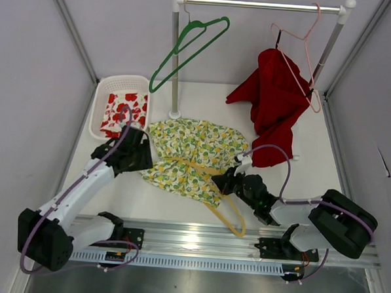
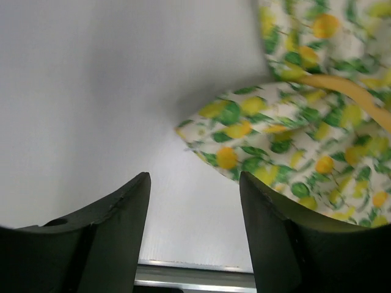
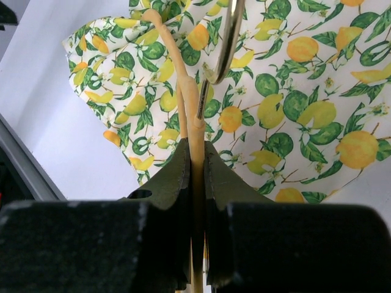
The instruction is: Place the skirt on the hanger
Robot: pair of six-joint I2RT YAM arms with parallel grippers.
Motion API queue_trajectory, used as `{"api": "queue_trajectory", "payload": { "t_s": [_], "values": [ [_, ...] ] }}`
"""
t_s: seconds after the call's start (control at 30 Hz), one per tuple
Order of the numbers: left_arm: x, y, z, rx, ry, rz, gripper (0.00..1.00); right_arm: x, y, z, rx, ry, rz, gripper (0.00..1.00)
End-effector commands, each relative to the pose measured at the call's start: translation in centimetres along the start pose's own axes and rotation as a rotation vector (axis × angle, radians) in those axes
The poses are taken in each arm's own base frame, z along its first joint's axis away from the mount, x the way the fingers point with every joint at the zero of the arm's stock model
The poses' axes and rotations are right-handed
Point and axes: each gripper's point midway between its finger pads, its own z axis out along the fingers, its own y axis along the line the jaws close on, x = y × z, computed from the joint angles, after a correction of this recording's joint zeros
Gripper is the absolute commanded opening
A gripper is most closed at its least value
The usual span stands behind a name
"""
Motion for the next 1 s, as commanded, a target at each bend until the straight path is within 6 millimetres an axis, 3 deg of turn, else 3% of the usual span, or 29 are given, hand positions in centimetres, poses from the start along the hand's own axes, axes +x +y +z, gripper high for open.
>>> {"api": "queue_trajectory", "payload": {
  "t_s": [0.0,0.03,0.1,0.13,0.2,0.23,0.27,0.37,0.53,0.7,0.97],
  "values": [
    [-0.9,-5.0,-3.2,0.113,-0.087,0.088,0.64,3.4,-4.7,-0.8,0.183,0.126,-0.129,0.0],
    [0.0,-7.6,-3.9,0.185,-0.099,0.139,0.64,3.4,-4.6,-0.7,0.18,0.13,-0.131,0.0],
    [1.5,-10.6,-4.2,0.265,-0.095,0.145,0.64,3.7,-4.6,-0.7,0.176,0.146,-0.136,0.0],
    [3.2,-12.8,-4.8,0.323,-0.084,0.202,0.65,3.7,-4.4,-0.6,0.168,0.147,-0.135,0.0],
    [4.6,-15.6,-4.2,0.345,-0.099,0.238,0.66,3.7,-4.1,-0.5,0.153,0.148,-0.13,0.0],
    [6.5,-17.3,-4.8,0.379,-0.105,0.303,0.67,3.9,-3.9,-0.5,0.143,0.156,-0.129,0.0],
    [6.6,-19.0,-5.1,0.414,-0.14,0.306,0.69,3.9,-3.8,-0.5,0.136,0.158,-0.126,0.0],
    [8.3,-21.6,-4.6,0.411,-0.181,0.337,0.73,3.8,-3.5,-0.5,0.122,0.157,-0.119,0.0],
    [10.7,-23.7,-3.2,0.399,-0.215,0.374,0.73,3.8,-3.2,-0.6,0.11,0.159,-0.109,0.0],
    [12.7,-25.9,-3.1,0.464,-0.216,0.395,0.72,3.7,-3.0,-0.4,0.1,0.159,-0.099,0.0],
    [15.3,-26.8,-1.6,0.433,-0.184,0.469,0.68,3.4,-3.1,-0.3,0.093,0.153,-0.079,0.0]
  ]
}}
